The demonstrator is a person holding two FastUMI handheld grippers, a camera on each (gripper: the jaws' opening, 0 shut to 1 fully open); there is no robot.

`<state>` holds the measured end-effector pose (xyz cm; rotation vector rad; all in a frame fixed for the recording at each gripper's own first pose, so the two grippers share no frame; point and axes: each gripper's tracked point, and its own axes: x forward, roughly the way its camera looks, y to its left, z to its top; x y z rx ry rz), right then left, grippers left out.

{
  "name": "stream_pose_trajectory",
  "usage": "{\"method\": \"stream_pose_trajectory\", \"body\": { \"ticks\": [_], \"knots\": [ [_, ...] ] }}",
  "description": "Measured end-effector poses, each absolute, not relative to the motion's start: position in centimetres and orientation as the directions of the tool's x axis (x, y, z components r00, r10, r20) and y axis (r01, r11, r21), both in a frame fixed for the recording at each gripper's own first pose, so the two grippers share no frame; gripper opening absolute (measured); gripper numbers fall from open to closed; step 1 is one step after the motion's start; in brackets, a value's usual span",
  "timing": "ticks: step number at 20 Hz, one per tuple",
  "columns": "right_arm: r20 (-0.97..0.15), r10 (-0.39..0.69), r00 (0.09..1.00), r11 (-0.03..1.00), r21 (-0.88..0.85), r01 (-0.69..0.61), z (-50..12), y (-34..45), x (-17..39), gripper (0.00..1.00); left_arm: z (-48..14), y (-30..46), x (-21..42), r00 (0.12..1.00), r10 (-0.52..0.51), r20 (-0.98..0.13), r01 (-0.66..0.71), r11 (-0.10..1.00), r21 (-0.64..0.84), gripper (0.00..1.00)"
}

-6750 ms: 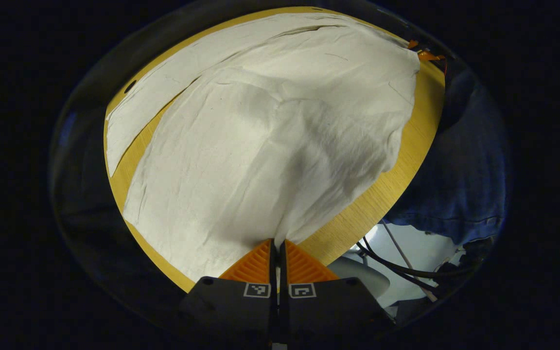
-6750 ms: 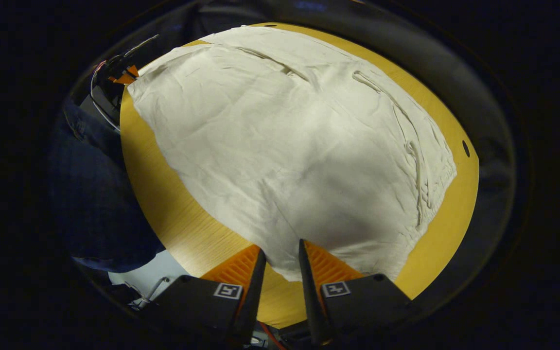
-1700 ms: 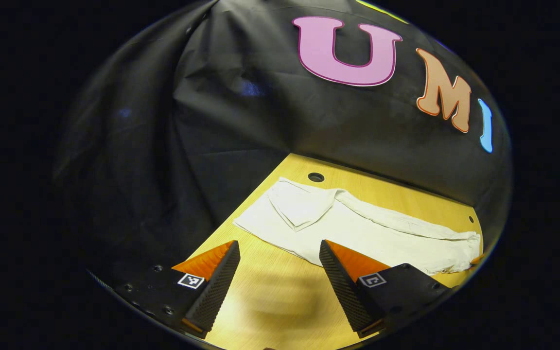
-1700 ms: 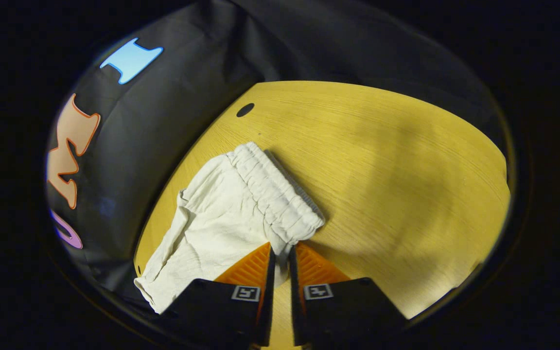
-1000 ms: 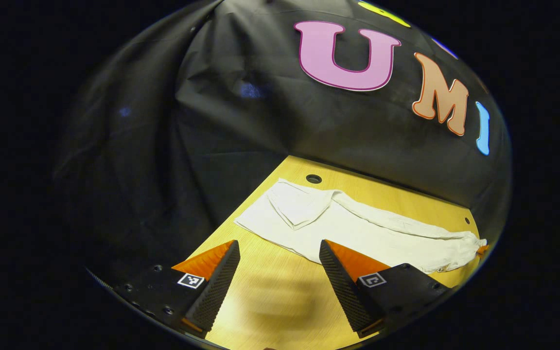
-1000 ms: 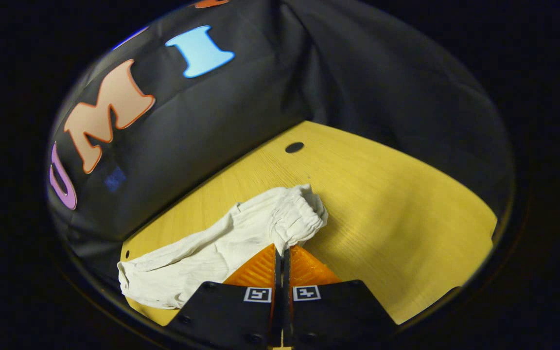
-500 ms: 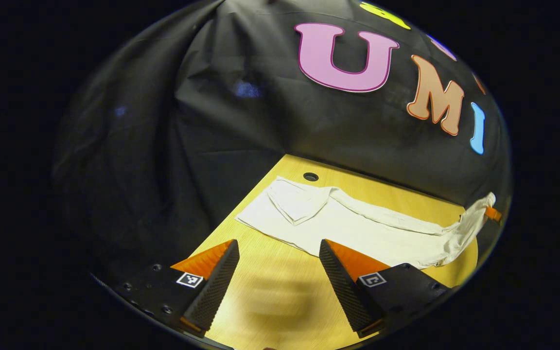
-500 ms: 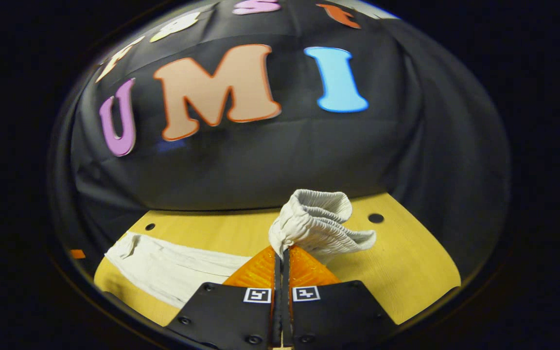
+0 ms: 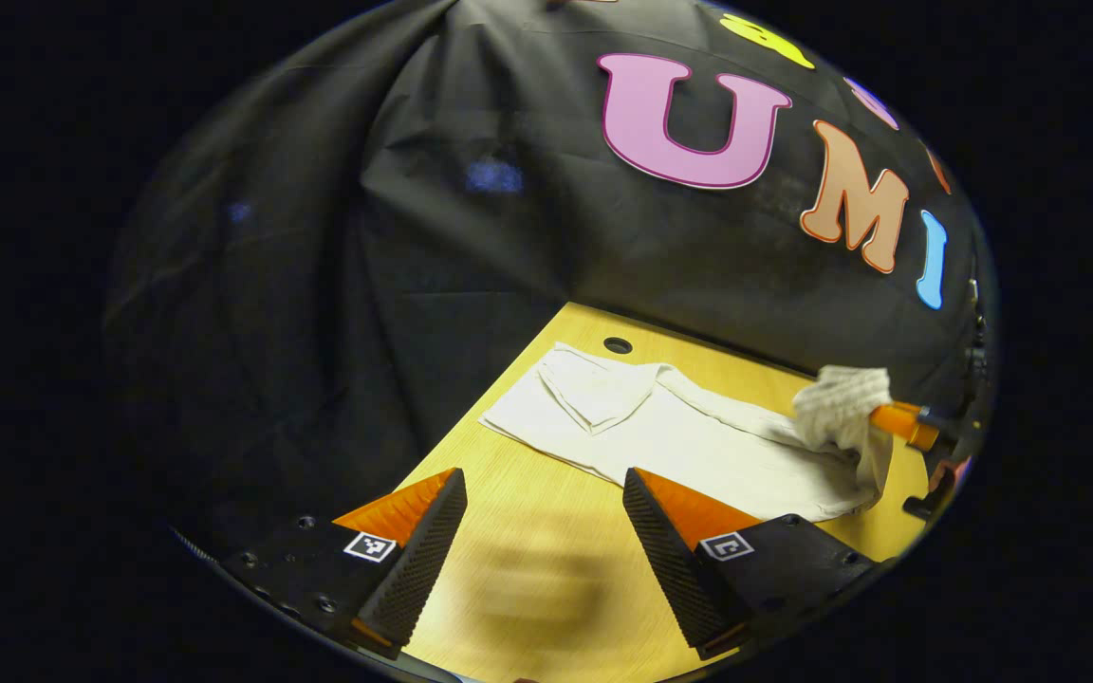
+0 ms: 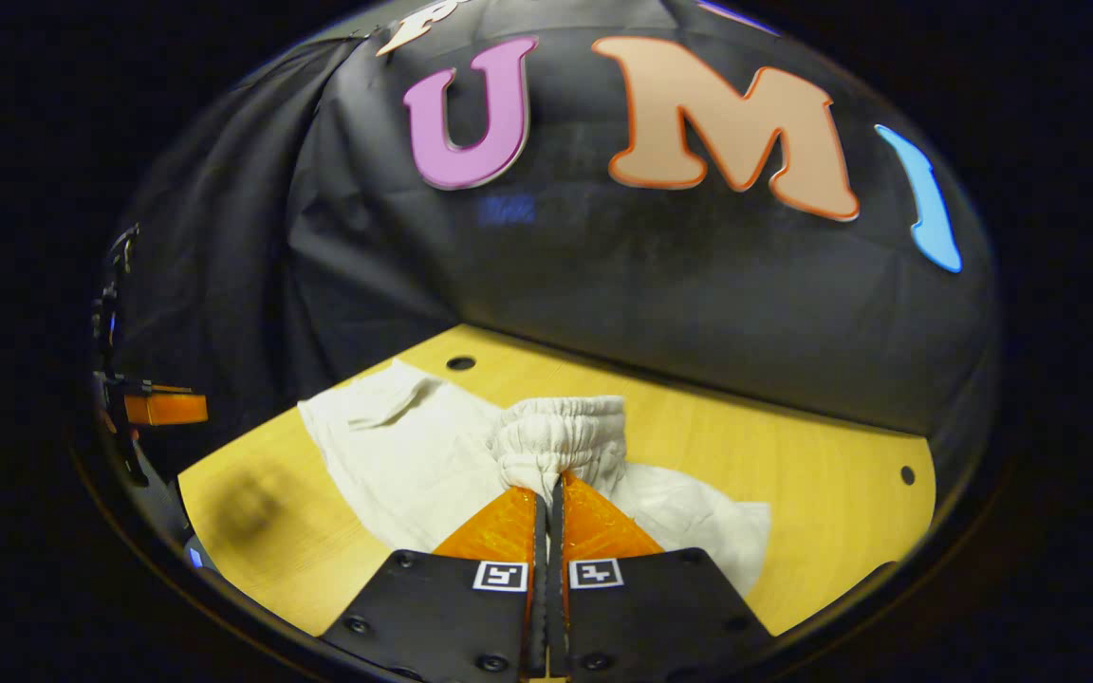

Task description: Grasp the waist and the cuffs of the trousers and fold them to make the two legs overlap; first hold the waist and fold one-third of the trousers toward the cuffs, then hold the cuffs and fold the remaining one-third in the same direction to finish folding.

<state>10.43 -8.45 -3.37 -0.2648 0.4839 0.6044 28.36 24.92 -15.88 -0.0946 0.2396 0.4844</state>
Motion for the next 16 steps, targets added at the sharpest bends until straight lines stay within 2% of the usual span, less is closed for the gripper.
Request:
{"method": "stream_pose_trajectory", "body": {
  "ticks": [3,6,7,10,16],
  "knots": [
    [-0.626,0.454,0.634,0.765,-0.091,-0.638,-4.0,-9.5,10.5,0.02,-16.3,24.9,28.3,0.858,0.442,-0.263,-0.468,0.883,-0.042,0.99],
    [-0.675,0.450,0.585,0.754,-0.064,-0.654,-2.8,-9.7,10.5,0.14,-16.6,24.7,28.4,0.861,0.428,-0.274,-0.459,0.886,-0.061,1.00],
    [-0.688,0.443,0.575,0.754,-0.061,-0.654,-1.9,-10.1,10.7,0.24,-16.7,24.6,28.6,0.863,0.424,-0.276,-0.457,0.887,-0.067,0.99],
    [-0.691,0.478,0.542,0.750,0.000,-0.662,1.3,-10.9,10.1,0.99,-16.8,24.6,28.9,0.870,0.405,-0.282,-0.442,0.893,-0.082,1.00],
    [-0.625,0.440,0.645,0.808,-0.038,-0.588,7.2,-14.6,9.8,0.95,-16.9,25.7,30.1,0.891,0.351,-0.288,-0.376,0.926,-0.036,0.98]
  ]
}}
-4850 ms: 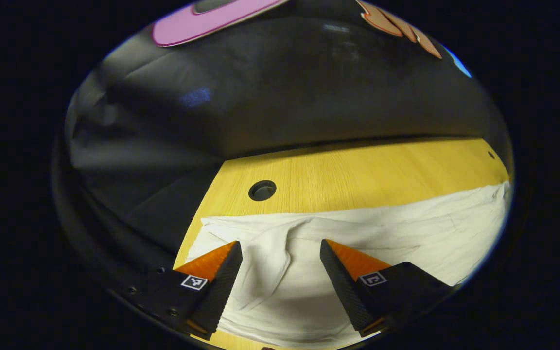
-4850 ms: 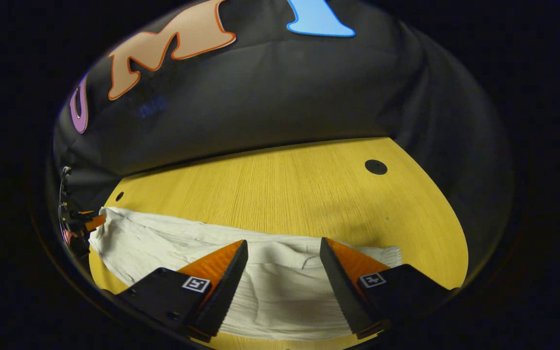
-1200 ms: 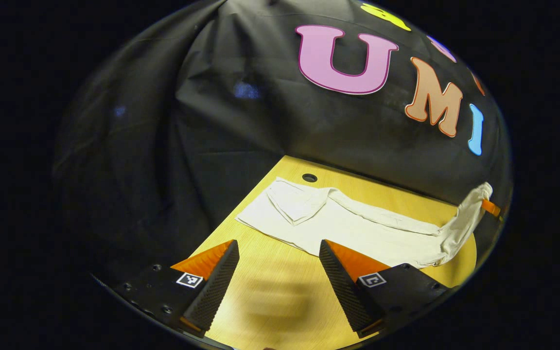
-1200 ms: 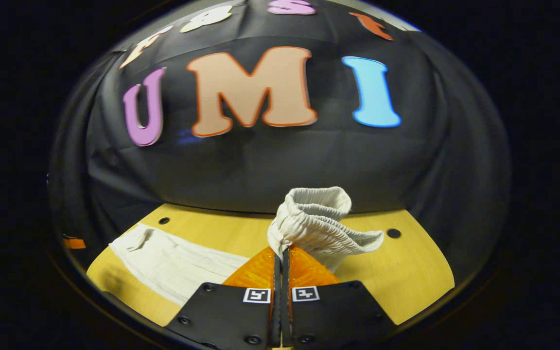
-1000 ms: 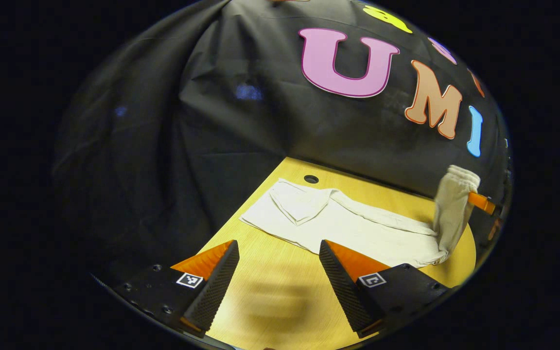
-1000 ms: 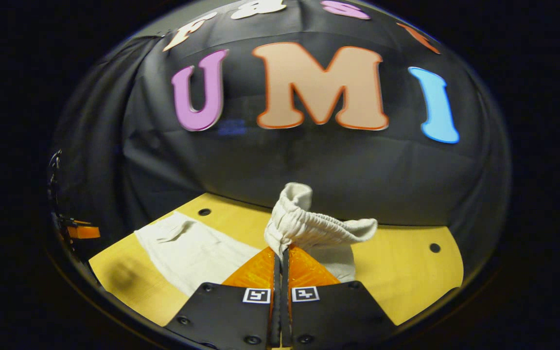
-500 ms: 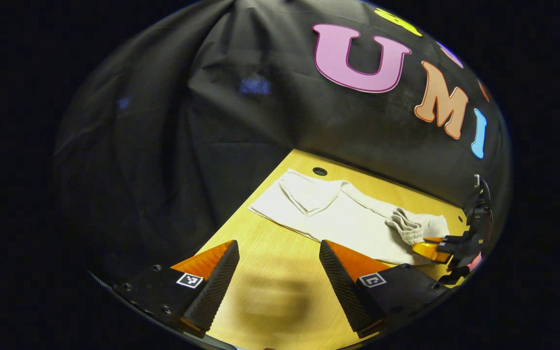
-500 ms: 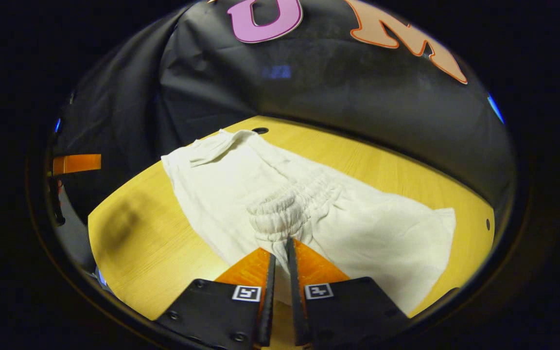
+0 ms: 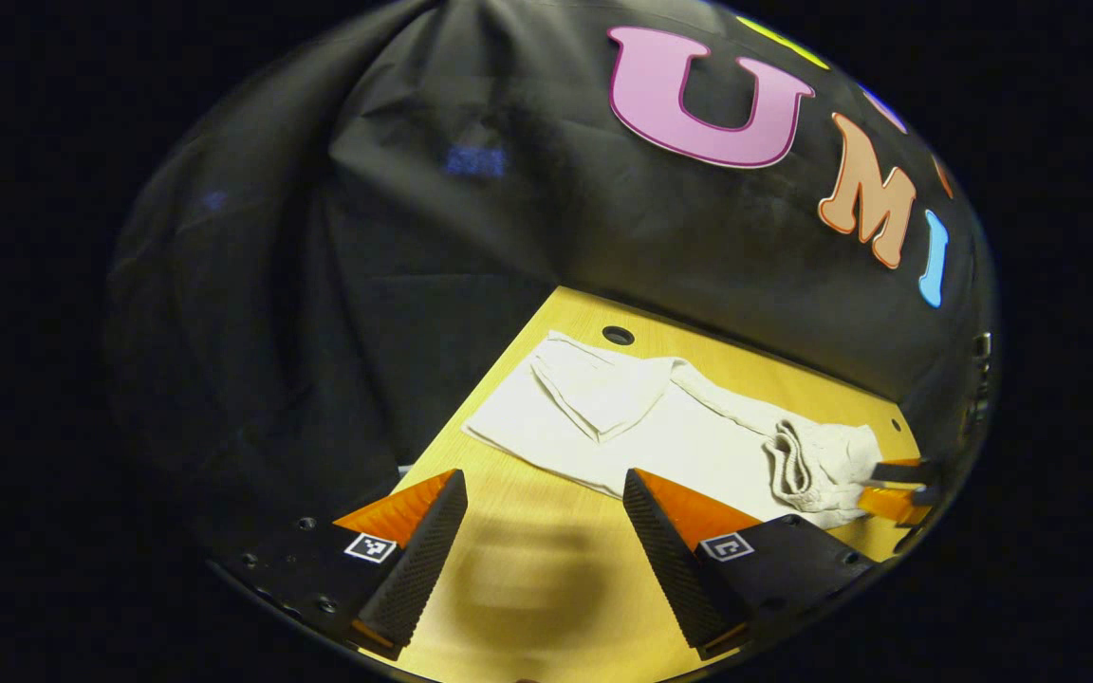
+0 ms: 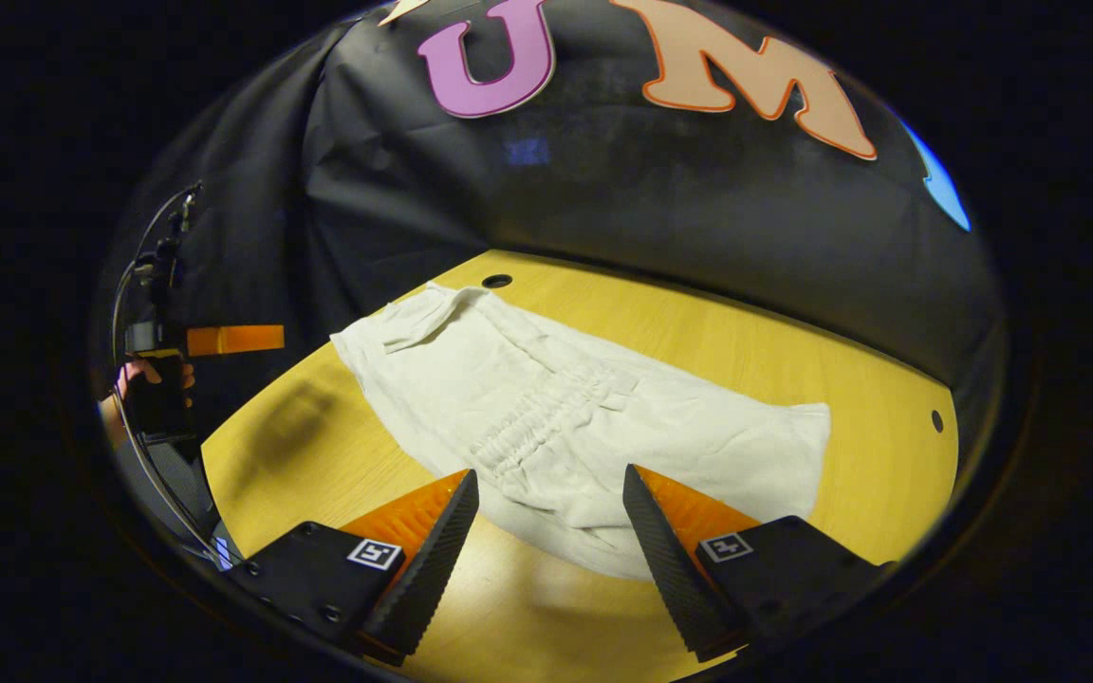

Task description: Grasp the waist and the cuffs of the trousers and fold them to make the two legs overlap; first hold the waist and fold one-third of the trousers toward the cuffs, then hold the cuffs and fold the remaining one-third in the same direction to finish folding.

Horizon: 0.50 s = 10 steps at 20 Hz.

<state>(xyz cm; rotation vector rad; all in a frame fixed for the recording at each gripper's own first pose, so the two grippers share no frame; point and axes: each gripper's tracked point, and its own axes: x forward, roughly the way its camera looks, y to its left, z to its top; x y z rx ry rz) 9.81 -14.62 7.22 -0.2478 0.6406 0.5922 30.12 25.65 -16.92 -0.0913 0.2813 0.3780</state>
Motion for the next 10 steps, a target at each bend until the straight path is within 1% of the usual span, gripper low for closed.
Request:
{"method": "stream_pose_trajectory", "body": {
  "ticks": [1,5,10],
  "knots": [
    [-0.612,0.425,0.667,0.824,-0.043,-0.565,8.3,-15.4,9.9,0.98,-17.0,25.9,30.2,0.892,0.345,-0.291,-0.368,0.929,-0.026,0.99],
    [-0.567,0.340,0.750,0.893,-0.053,-0.446,12.2,-19.3,9.8,0.98,-17.4,26.9,30.9,0.893,0.332,-0.303,-0.346,0.938,0.008,0.99],
    [-0.528,0.180,0.830,0.966,-0.065,-0.251,14.9,-25.0,9.1,0.98,-18.5,26.9,31.4,0.884,0.318,-0.342,-0.318,0.946,0.059,1.00]
  ]
}}
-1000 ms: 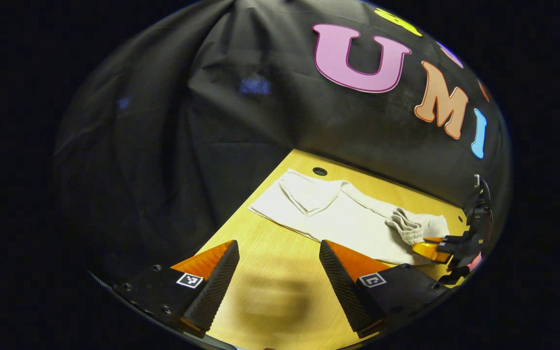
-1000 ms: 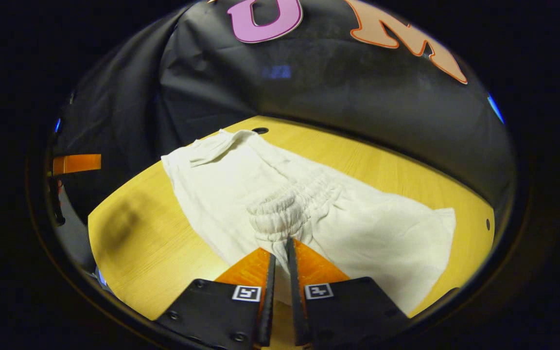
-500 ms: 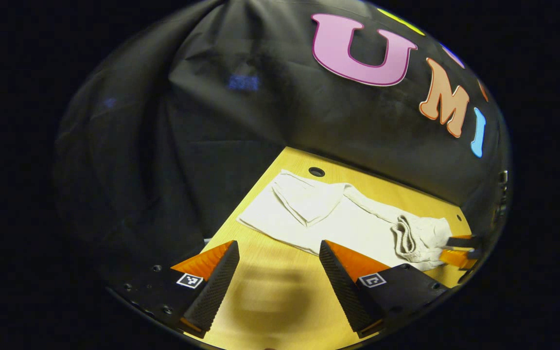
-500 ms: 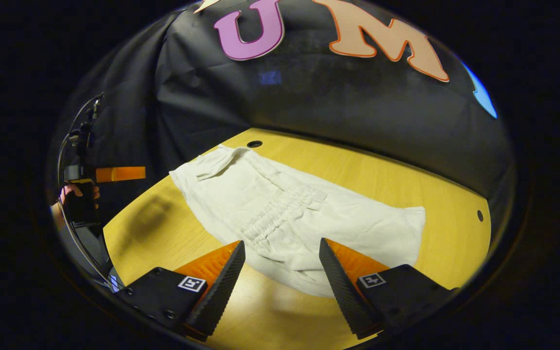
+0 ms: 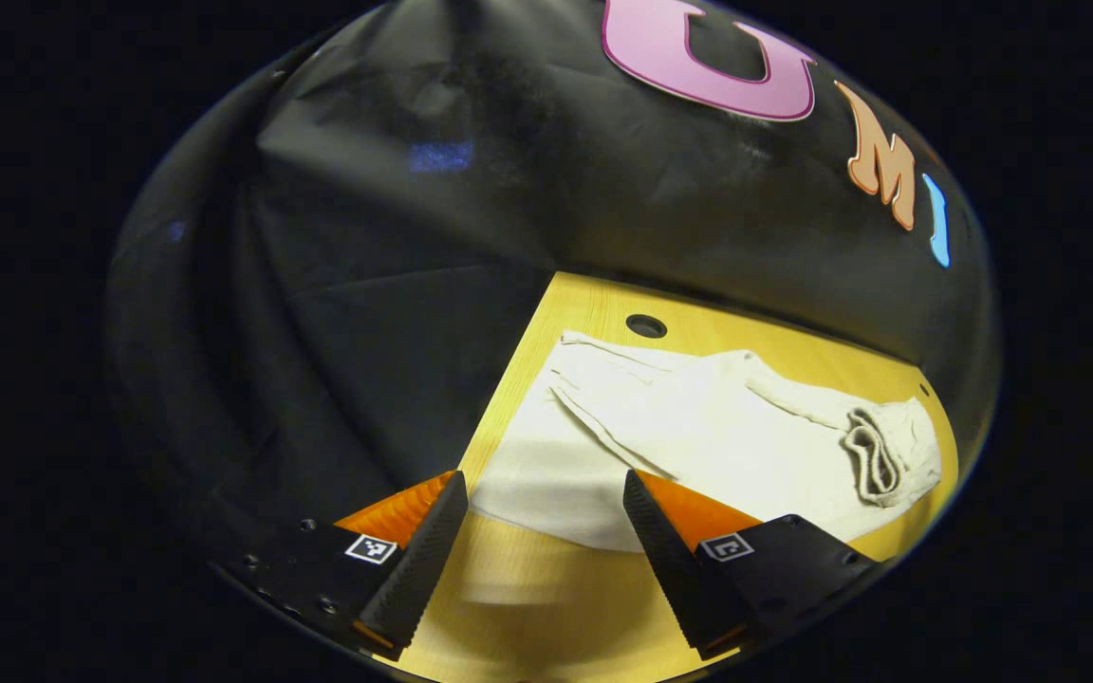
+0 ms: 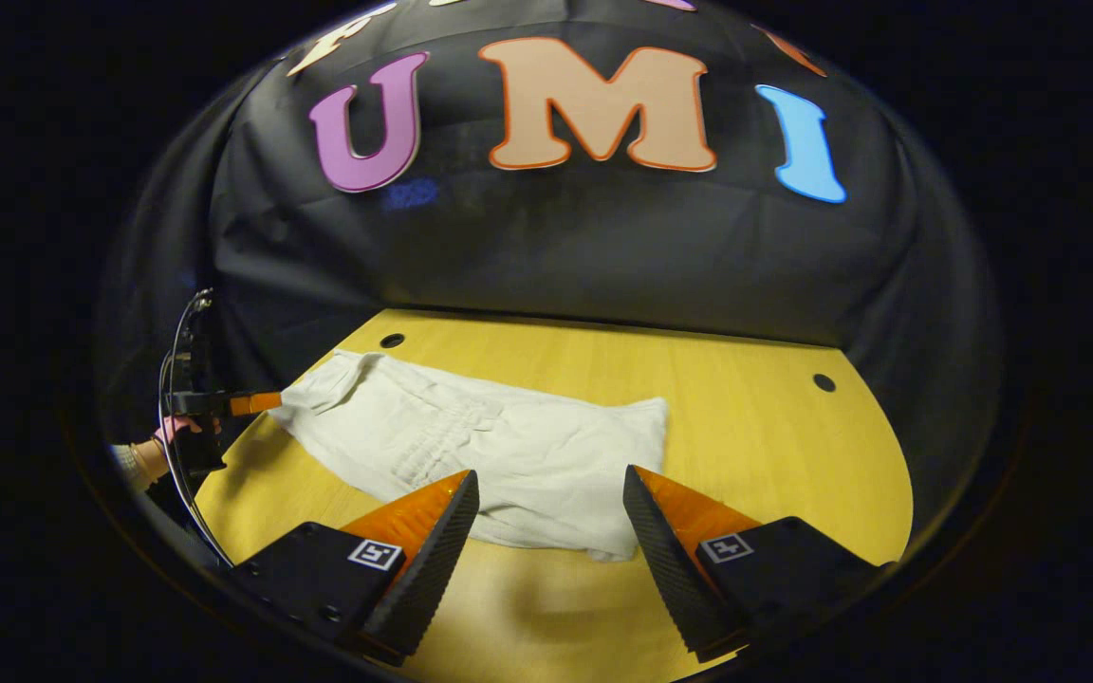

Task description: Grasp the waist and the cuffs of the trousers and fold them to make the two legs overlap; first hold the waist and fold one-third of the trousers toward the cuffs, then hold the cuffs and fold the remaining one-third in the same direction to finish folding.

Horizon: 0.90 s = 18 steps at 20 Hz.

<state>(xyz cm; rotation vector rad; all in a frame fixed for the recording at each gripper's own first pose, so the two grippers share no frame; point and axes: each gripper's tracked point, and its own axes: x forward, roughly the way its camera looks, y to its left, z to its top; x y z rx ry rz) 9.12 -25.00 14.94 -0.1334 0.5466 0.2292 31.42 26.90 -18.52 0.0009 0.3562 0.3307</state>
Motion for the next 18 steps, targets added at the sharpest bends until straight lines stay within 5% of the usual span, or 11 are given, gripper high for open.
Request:
{"method": "stream_pose_trajectory", "body": {
  "ticks": [6,13,18],
  "knots": [
    [-0.527,0.058,0.848,0.995,-0.042,-0.094,15.8,-29.6,7.6,0.98,-18.8,27.1,31.2,0.875,0.318,-0.366,-0.309,0.947,0.083,1.00],
    [-0.511,0.043,0.859,0.998,-0.018,-0.060,16.8,-29.7,7.8,0.98,-19.2,27.5,30.8,0.866,0.335,-0.372,-0.306,0.942,0.137,0.93],
    [-0.489,0.037,0.871,0.998,-0.018,-0.052,17.8,-30.9,8.4,0.98,-17.7,27.9,30.4,0.878,0.304,-0.371,-0.272,0.953,0.136,0.52]
  ]
}}
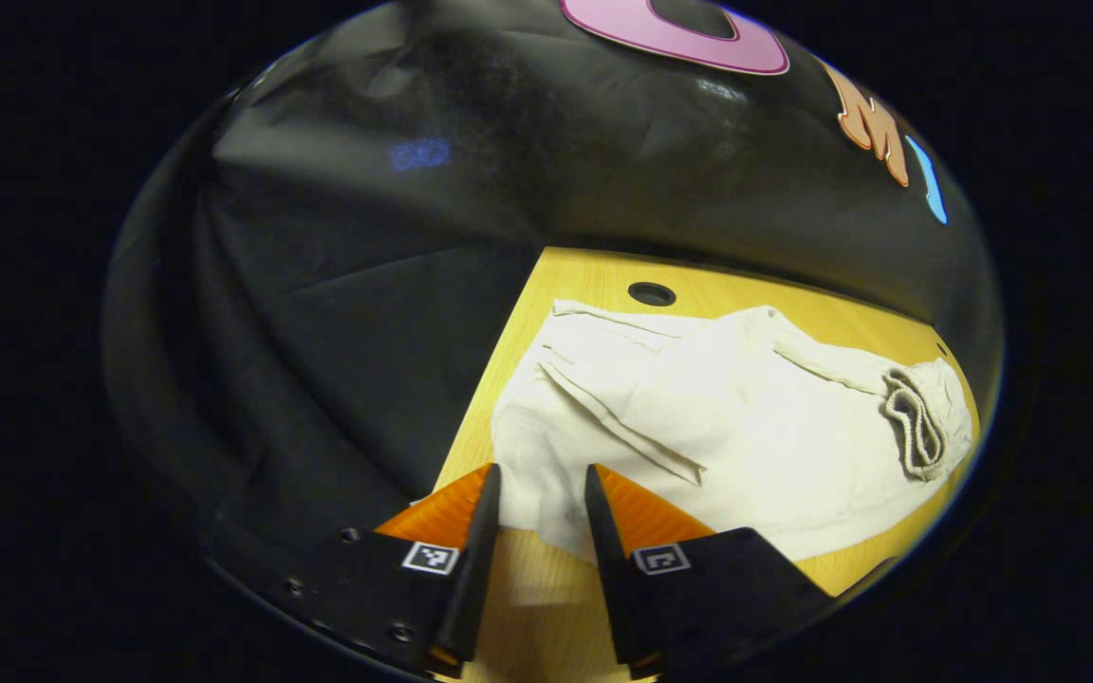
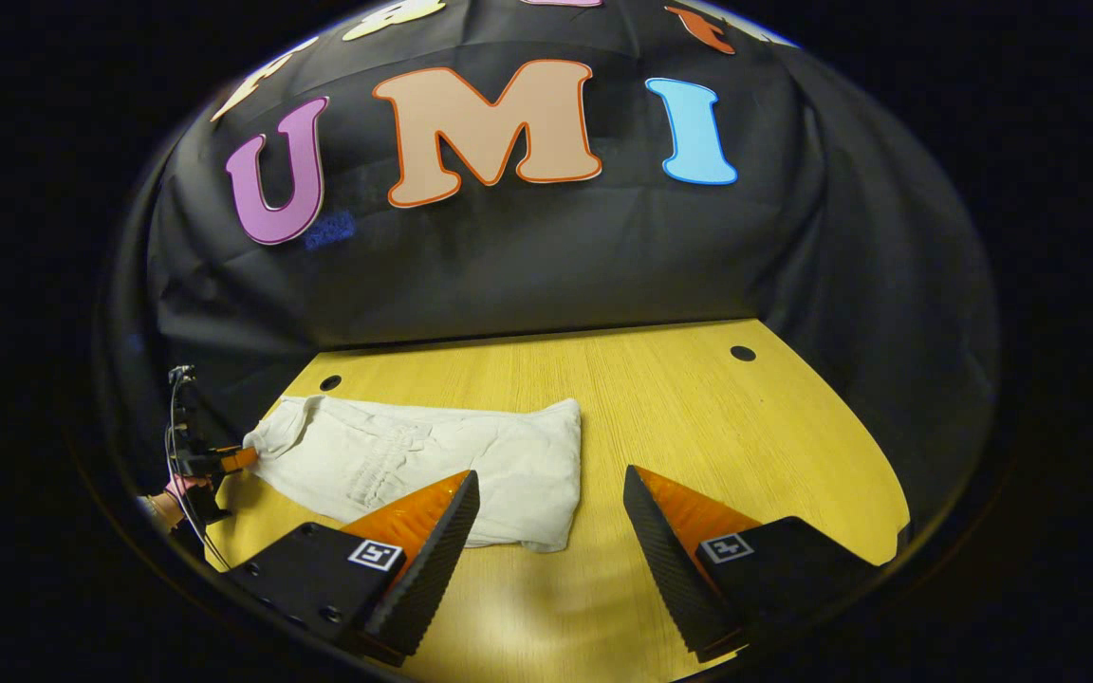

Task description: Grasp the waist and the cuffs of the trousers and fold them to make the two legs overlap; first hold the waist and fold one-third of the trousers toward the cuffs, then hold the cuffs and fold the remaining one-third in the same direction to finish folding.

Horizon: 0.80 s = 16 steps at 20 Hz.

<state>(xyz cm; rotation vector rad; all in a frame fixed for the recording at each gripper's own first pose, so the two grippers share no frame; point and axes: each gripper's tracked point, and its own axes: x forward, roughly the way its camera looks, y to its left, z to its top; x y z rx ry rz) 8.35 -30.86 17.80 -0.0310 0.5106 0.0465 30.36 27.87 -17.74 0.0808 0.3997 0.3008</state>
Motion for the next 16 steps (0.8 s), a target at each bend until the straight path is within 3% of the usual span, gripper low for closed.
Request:
{"method": "stream_pose_trajectory", "body": {
  "ticks": [1,3,5,8,10,16],
  "knots": [
    [-0.487,0.034,0.873,0.999,-0.017,-0.048,17.9,-31.3,8.5,0.94,-17.4,27.8,30.2,0.878,0.296,-0.376,-0.261,0.955,0.142,0.38],
    [-0.485,0.025,0.874,0.999,-0.017,-0.039,18.2,-32.1,8.4,0.98,-17.5,26.7,30.8,0.878,0.294,-0.379,-0.252,0.955,0.156,0.13],
    [-0.482,0.019,0.876,0.999,-0.022,-0.034,18.2,-32.1,8.4,0.98,-17.8,26.6,31.2,0.866,0.313,-0.391,-0.257,0.948,0.190,0.00],
    [-0.476,0.008,0.879,0.999,-0.038,-0.029,18.7,-33.2,8.1,0.98,-17.3,25.8,31.1,0.858,0.317,-0.405,-0.260,0.946,0.192,0.00],
    [-0.474,0.009,0.881,0.999,-0.039,-0.031,18.9,-33.4,8.2,0.94,-15.9,24.6,31.3,0.882,0.292,-0.369,-0.263,0.956,0.127,0.00],
    [-0.456,0.030,0.889,0.999,-0.004,-0.035,19.3,-33.8,8.7,0.98,-10.0,18.7,31.6,0.942,0.203,-0.267,-0.205,0.978,0.020,0.00]
  ]
}}
